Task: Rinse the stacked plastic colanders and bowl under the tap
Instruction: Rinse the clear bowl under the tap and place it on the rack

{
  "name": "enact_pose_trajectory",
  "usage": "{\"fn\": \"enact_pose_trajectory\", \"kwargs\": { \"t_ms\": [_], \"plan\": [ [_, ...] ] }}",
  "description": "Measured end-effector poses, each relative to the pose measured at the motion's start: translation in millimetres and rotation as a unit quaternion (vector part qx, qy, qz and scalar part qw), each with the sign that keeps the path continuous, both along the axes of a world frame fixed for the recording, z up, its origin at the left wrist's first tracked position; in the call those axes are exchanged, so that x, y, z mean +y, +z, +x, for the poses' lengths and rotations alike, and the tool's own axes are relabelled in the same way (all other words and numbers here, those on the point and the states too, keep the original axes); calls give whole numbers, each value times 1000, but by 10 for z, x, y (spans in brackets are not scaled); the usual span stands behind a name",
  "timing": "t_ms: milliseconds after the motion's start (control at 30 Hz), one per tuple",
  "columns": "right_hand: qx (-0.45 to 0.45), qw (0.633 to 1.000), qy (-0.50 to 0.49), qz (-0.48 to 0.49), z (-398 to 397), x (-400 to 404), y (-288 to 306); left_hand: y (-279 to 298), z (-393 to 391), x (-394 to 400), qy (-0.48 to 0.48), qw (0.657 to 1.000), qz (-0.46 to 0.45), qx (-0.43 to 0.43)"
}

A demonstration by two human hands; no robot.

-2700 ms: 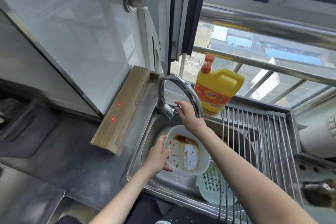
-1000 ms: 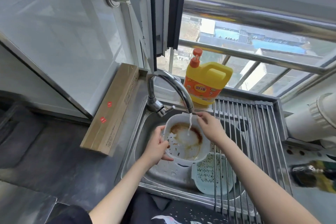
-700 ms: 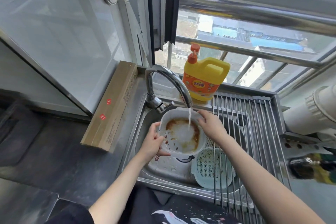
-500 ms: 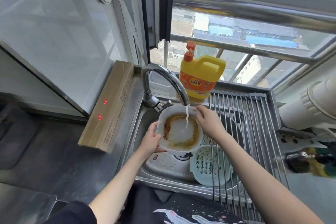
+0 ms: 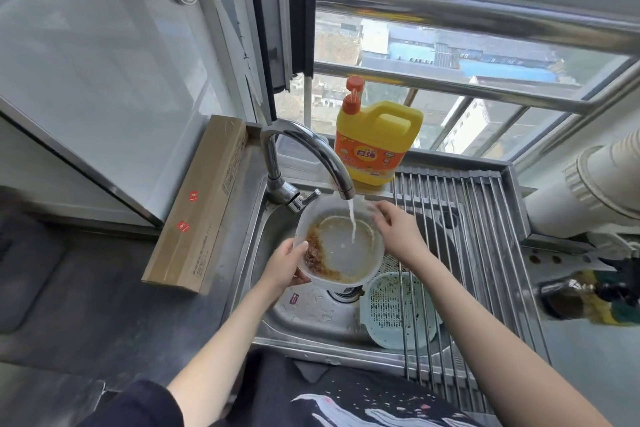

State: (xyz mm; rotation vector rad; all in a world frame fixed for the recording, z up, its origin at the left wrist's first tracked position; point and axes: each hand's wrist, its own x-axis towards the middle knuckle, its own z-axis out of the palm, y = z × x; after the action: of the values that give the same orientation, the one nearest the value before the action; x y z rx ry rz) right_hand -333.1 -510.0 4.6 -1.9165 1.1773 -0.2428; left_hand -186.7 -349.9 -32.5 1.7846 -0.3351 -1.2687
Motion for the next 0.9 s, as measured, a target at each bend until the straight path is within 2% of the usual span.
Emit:
{"fn": "enact_pose_trajectory", "kwargs": {
  "t_ms": [367, 500, 600, 667, 700, 767, 800, 833, 900],
  "plan": [
    [10, 999, -29, 36, -117, 40, -92, -45, 21, 25, -7, 1000, 27, 13],
    [-3, 999, -11, 42, -123, 11, -29, -19, 1, -12, -36, 991, 69, 111],
    [2, 999, 4, 32, -93, -24, -31, -45, -11, -65, -36, 979, 42, 198],
    [17, 999, -6, -38, -66, -5, -45, -74, -19, -105, -28, 974, 13, 227],
    [41, 989, -1, -141, -69, 14, -47, -91, -25, -132, -17, 974, 6, 226],
    [72, 925, 64, -367, -80, 86, -52, -117, -39, -180, 5, 976, 1, 218],
    [63, 893, 129, -427, -77, 137, -60, -114, -50, -190, 15, 977, 1, 213],
    [58, 874, 218, -430, -64, 179, -91, -116, -56, -191, 22, 978, 4, 206],
    [127, 875, 339, -323, -19, 272, -166, -139, -63, -192, 19, 981, 6, 193]
  ]
}}
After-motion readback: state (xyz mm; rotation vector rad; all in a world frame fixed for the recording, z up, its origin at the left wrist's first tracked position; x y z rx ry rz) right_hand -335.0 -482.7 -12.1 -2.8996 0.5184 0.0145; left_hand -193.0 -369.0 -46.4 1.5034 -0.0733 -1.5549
